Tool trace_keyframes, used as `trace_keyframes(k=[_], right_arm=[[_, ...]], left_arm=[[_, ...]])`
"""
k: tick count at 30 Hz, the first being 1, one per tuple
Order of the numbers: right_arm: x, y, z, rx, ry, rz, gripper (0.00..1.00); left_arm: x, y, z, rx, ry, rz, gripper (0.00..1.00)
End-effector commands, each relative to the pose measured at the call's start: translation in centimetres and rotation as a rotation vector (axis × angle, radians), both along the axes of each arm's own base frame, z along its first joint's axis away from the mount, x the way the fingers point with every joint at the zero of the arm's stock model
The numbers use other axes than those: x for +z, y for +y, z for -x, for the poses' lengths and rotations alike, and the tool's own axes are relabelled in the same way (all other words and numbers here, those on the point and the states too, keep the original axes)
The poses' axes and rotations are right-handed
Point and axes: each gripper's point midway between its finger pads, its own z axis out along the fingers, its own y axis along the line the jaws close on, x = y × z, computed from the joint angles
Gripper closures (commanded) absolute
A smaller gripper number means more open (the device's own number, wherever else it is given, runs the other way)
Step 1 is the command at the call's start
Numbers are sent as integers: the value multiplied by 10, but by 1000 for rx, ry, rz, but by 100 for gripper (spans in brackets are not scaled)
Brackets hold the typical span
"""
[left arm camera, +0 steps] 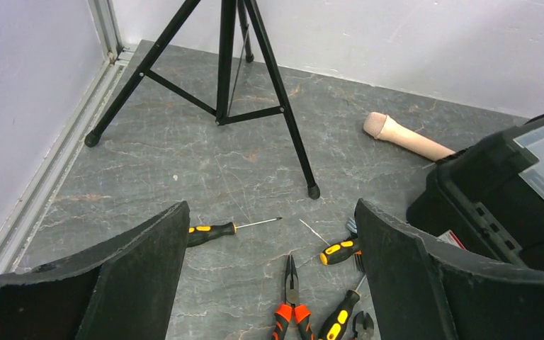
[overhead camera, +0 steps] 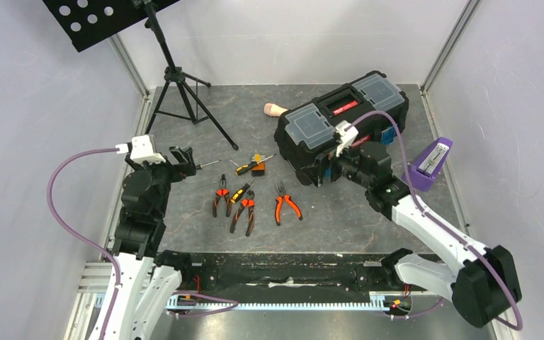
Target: Pack the tool kit
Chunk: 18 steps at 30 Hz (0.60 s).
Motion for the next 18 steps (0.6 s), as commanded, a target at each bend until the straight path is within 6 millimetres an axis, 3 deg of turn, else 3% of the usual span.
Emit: trace_keyframes(k=[1,4,7,9,14,18], right_arm=[[39,21,1,96,-17,19,2],[72,-10,-18,-11,-53,69,2],[105,-60,-47,-169,-81,61,2],[120,-95,-66,-280,-85,42,2],[128,-166,-119,-473,-36,1,2],[118,-199,-157,-496,27,-65,2]], left_arm=[[2,-7,-7,-26,-8,18,8],[0,-13,-8,-55,5,27,8],[2,-27,-11,-106,6,72,8],[3,-46,-15,-178,29,125,8],[1,-111,-25,-400,149,270,8],[3,-173,-28,-550,215,342,8]])
